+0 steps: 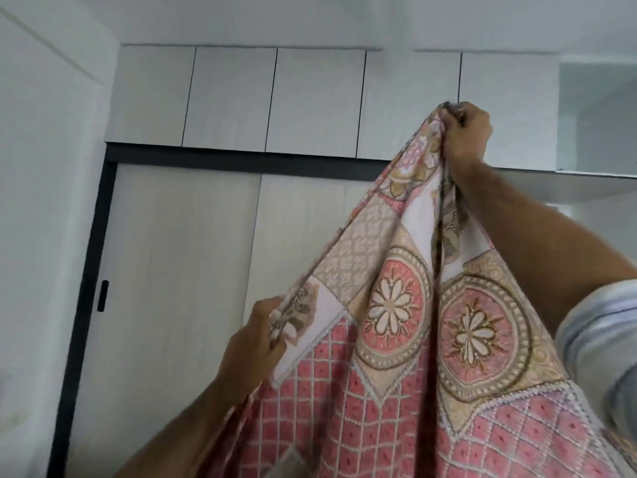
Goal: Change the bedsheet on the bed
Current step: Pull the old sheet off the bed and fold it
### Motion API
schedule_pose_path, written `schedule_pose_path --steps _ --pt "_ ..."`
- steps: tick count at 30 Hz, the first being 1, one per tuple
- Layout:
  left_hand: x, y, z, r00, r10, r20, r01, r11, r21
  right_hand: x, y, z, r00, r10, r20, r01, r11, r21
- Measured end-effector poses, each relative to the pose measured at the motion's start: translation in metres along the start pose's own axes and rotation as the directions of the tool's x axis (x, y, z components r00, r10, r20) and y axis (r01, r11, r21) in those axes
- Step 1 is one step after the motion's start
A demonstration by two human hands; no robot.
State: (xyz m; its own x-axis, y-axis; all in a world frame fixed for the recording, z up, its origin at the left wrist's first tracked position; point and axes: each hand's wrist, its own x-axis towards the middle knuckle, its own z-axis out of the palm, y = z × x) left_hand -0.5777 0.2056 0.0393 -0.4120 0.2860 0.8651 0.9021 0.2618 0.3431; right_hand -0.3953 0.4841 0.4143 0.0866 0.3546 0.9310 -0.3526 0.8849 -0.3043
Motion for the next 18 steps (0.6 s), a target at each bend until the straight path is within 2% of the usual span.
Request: schedule_pose_path --steps 2,6,9,10,14,18 --pt "0.008 0.013 0.014 0.998 0.042 0.038 -0.041 0.999 -0.017 0.002 0.0 0.005 0.999 -0.045 0.023 0.046 0.999 -0.019" --pt "0.013 0.023 0.045 0.987 0.0 0.162 0.053 0.944 -0.326 0.01 -0.001 0.005 0.997 -0.074 0.022 0.075 0.997 -0.024" --pt "-0.004 0.027 0.076 0.946 0.084 0.314 0.066 0.896 -0.439 0.017 0.001 0.004 0.994 -0.105 0.034 0.107 0.993 -0.051" --pt "-0.009 0.032 0.083 0.938 0.075 0.337 0.103 0.872 -0.479 0.018 0.003 0.003 0.993 -0.111 0.038 0.114 0.992 -0.062" --pt "-0.015 0.049 0.115 0.959 -0.001 0.284 0.173 0.797 -0.579 0.021 0.019 -0.004 0.995 -0.087 0.046 0.09 0.993 -0.074" --pt "-0.029 0.053 0.139 0.965 0.042 0.261 0.107 0.84 -0.531 0.019 0.041 -0.019 0.998 -0.042 0.048 0.047 0.995 -0.09"
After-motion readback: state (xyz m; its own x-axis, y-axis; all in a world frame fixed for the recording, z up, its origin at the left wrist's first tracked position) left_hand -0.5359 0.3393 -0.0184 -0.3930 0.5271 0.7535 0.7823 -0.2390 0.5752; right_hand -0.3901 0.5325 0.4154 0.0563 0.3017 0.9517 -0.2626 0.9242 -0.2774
